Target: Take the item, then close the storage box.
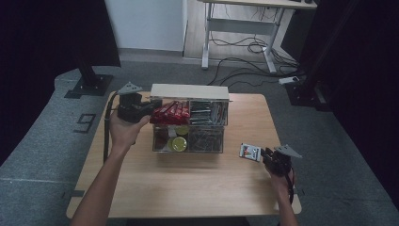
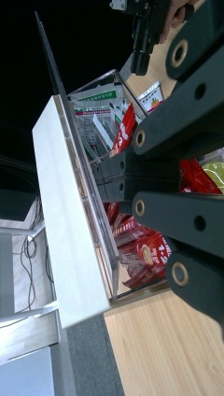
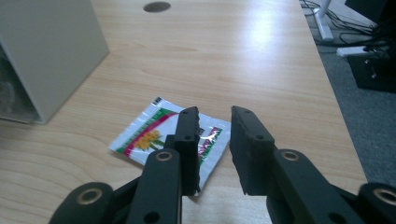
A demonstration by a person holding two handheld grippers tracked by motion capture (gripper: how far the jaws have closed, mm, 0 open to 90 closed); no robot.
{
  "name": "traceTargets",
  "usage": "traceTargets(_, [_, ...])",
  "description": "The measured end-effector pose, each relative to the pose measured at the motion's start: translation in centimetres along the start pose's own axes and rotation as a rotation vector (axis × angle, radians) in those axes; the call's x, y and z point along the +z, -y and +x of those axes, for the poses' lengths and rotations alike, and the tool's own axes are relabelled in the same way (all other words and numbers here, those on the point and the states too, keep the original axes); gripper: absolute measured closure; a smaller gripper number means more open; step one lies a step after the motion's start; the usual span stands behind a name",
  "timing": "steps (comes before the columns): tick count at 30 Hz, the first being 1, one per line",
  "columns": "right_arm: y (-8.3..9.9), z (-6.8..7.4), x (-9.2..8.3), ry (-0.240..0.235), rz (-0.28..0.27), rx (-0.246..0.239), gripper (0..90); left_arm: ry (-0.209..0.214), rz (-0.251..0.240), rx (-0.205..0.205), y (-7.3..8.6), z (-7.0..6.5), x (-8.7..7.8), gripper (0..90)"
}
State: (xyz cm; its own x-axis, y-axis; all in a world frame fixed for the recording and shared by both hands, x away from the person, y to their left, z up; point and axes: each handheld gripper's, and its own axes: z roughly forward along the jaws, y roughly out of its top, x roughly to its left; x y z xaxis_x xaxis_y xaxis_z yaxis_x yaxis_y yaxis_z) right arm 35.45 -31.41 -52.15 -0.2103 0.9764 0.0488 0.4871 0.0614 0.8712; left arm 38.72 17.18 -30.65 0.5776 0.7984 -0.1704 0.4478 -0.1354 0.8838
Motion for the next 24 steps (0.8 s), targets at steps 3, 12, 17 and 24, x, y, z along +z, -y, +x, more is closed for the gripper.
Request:
traceTargets(3, [-0.3,0.45,-0.31,-0.028,-0.02,-0.009,68.9,0.001,-0.001,0.0,0.01,-0.01,-0.04,89.9])
traceTargets(12, [-0.63,1.03,-0.66,-0.098,-0.044,0.001,61.6,0.0,-0.002,-0.002,0.12,-0.03,-0.1,89.9])
traceTargets(17, [-0.69,1.16,-0.77,-0.113,-0.053,0.003,61.3,0.001,-0.003,-0.004,0.25,-0.07,-0.12,89.9])
traceTargets(24, [-0.75,1.23,-0.92,-0.123,-0.059,0.005,61.3,0.002,-0.002,-0.004,0.49,-0.12,-0.15,90.0])
